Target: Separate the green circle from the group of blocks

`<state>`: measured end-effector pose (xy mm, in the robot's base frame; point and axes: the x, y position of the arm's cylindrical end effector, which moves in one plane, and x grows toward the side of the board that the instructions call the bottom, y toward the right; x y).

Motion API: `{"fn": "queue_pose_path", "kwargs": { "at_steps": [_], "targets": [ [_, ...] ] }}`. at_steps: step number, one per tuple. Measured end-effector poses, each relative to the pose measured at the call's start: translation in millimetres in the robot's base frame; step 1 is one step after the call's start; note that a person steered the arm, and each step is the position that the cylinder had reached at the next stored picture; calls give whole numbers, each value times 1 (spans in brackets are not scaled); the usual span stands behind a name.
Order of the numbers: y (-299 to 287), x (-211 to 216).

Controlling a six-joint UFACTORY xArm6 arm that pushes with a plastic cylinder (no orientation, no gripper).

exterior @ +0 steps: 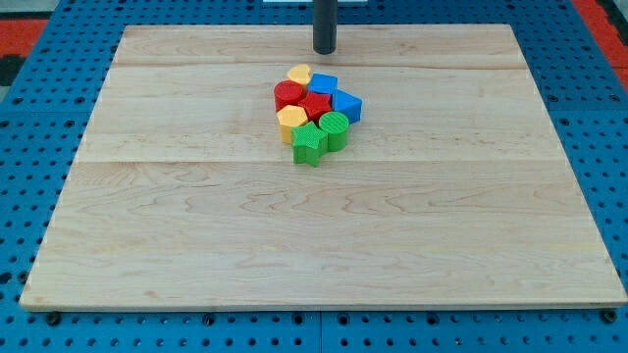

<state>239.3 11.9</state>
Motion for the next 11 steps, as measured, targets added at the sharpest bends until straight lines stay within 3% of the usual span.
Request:
{"fn": "queue_pose_path", "kwargs": {
  "at_steps": [5,6,7,9,10,11],
  "targets": [
    [6,6],
    [21,74],
    [0,94],
    [-28,175],
    [-44,200],
    [1,201]
  ]
}}
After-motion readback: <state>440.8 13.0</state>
